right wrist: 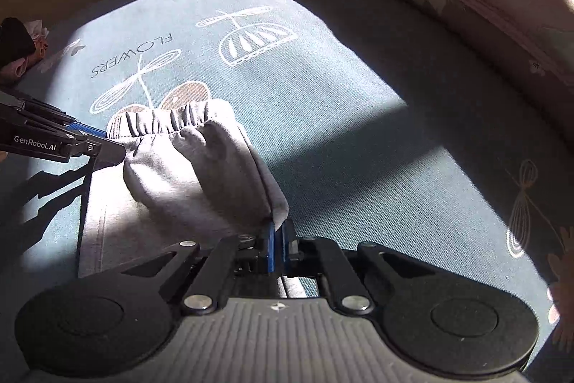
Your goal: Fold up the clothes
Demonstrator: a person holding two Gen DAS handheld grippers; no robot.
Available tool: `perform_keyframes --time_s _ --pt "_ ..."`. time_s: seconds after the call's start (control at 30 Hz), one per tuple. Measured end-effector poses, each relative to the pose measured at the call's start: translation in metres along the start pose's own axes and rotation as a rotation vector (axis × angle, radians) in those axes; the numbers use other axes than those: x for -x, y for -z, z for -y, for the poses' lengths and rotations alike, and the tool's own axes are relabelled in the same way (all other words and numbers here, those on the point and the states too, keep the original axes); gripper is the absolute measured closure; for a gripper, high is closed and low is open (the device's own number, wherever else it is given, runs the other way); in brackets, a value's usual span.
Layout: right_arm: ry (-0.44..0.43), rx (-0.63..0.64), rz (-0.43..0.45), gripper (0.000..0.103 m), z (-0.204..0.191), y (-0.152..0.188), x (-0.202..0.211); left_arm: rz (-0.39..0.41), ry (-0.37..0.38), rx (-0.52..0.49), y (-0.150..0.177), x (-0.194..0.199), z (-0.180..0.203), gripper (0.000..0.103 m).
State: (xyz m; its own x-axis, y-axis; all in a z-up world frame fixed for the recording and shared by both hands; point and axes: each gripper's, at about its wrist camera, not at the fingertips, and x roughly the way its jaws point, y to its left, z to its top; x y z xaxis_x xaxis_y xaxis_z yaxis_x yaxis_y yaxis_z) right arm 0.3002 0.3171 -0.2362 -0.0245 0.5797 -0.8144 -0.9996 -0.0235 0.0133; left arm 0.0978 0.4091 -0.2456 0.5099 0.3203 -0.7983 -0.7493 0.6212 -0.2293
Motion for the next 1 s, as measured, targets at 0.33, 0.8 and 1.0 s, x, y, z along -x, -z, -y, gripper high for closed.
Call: perform_keyframes --time_s 0.33,0.8,1.0 --pt "0.092 -0.103 0.026 0.087 0.016 0.007 -0.002 -0.070 -0.073 -0.017 -0.001 -0.026 0.000 0.084" --pt "0.011 -0.199 -0.180 0.067 0.080 0.130 0.095 -0.022 -0.165 -0.004 0.000 0.006 -0.014 0.051" --pt "0.151 -0.180 -0.191 0.067 0.064 0.167 0.089 -0.033 -0.214 0.049 -0.011 0.007 -0.015 0.052"
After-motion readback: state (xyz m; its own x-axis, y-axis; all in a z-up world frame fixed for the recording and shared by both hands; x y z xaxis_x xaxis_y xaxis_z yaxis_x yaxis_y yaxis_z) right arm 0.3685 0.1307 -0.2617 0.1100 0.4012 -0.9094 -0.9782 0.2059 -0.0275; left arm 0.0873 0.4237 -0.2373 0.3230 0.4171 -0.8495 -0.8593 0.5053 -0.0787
